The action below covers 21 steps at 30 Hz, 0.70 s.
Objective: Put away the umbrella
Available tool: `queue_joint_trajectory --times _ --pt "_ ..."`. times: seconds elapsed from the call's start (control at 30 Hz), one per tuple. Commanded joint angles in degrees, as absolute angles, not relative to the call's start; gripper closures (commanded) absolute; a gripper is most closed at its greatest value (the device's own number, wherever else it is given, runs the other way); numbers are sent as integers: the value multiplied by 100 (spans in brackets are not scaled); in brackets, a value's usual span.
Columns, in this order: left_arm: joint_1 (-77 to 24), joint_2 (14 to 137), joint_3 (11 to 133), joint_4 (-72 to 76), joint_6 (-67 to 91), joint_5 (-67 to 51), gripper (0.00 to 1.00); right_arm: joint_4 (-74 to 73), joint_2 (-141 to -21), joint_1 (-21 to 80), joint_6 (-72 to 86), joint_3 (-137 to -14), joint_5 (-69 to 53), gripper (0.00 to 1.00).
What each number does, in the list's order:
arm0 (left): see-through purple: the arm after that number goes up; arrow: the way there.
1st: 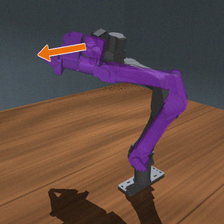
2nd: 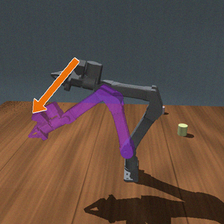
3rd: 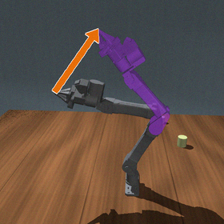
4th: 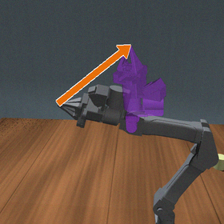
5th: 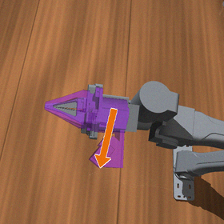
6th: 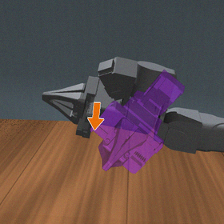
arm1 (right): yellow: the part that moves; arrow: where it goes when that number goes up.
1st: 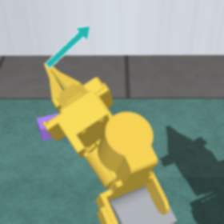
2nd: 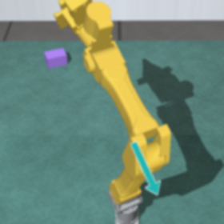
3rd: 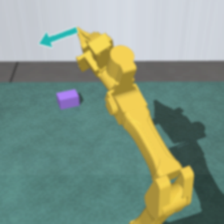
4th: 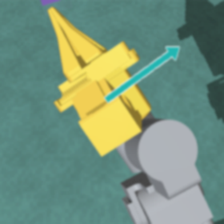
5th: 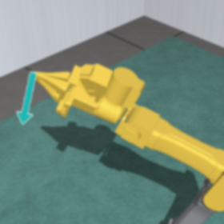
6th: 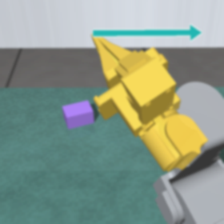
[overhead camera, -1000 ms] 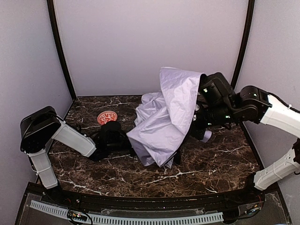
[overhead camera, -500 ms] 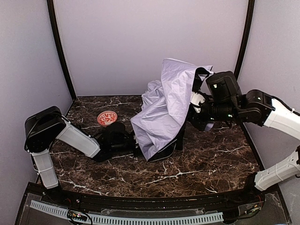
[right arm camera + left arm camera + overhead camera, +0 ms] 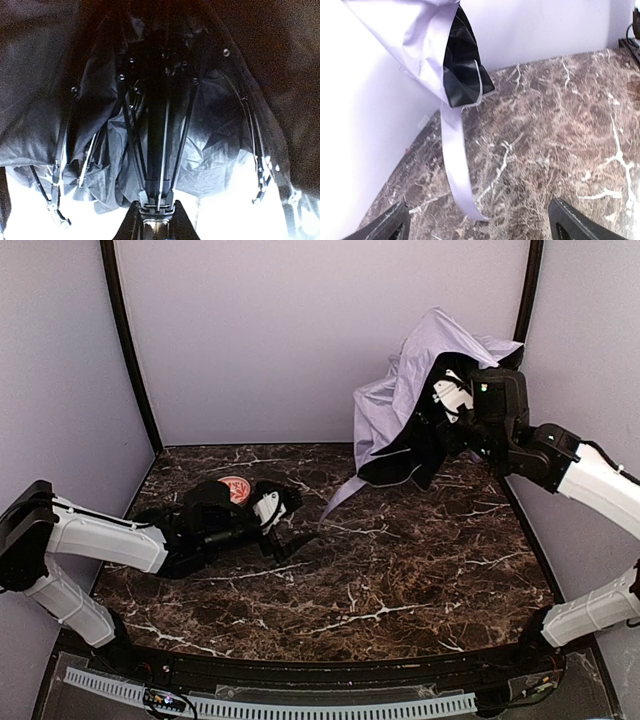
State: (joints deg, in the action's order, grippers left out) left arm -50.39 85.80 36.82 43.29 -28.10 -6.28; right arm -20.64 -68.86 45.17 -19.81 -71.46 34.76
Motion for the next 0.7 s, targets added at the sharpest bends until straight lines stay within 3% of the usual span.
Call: queue_joint_trajectory --times 0.0,0.17,0.37,0.5,0.67 --pt "-5045 8169 4052 3706 -2493 -457 1 -288 -7101 4294 -2798 -7832 4886 100" --pt "-5045 7726 4101 3518 -2289 -314 1 -689 -7383 4340 -3014 -8055 3943 100" --pt "-5277 7131 4199 2846 -2075 160 6 -2281 -7687 4991 -3289 -7107 1349 100" --pt "-5981 6457 4039 2411 -2288 69 7 -2101 -8165 5400 -2999 -6327 1265 100" --pt "-6047 5831 3720 2336 -1482 -514 7 -2036 -8921 5854 -2873 -5975 761 100"
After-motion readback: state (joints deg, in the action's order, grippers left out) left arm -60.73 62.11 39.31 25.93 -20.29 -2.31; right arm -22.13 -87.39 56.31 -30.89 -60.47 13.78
